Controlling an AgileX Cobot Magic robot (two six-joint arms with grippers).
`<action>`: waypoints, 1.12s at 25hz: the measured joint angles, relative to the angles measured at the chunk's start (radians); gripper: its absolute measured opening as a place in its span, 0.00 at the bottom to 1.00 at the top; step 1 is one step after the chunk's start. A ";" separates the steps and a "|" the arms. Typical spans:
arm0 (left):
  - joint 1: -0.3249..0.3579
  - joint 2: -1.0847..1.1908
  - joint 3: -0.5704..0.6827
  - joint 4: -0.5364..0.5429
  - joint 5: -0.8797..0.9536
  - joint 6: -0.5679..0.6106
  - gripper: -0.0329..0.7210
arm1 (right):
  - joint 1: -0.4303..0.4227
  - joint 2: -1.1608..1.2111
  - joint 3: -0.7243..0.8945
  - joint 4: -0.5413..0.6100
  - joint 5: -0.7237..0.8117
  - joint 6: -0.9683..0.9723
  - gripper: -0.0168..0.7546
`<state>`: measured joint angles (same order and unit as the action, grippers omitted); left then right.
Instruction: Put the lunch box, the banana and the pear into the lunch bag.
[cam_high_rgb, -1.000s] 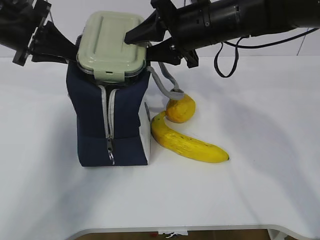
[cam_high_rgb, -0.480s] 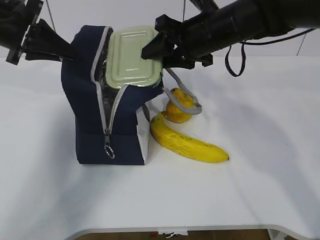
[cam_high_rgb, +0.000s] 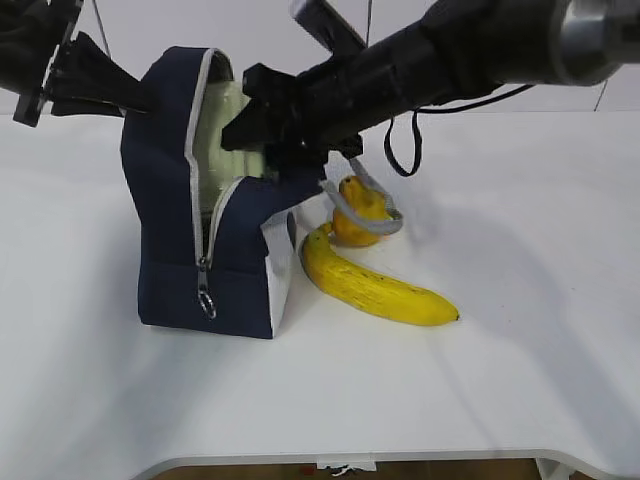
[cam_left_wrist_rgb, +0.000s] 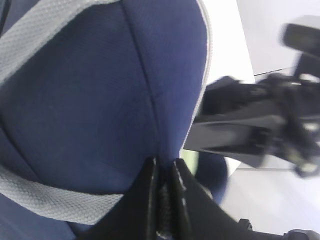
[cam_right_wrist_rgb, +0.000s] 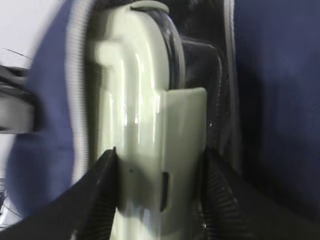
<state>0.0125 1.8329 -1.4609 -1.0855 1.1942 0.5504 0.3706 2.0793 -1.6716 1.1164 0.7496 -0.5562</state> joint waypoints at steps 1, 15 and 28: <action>0.000 0.000 0.000 -0.002 0.000 0.000 0.06 | 0.000 0.021 -0.008 0.002 0.002 0.004 0.49; -0.003 0.000 -0.001 0.163 0.000 0.000 0.06 | 0.000 0.291 -0.199 0.006 0.033 0.148 0.49; -0.004 0.000 -0.001 0.189 0.000 0.000 0.06 | 0.000 0.308 -0.221 -0.068 0.056 0.207 0.60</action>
<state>0.0084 1.8329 -1.4615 -0.8969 1.1942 0.5504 0.3706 2.3874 -1.8927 1.0489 0.8057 -0.3492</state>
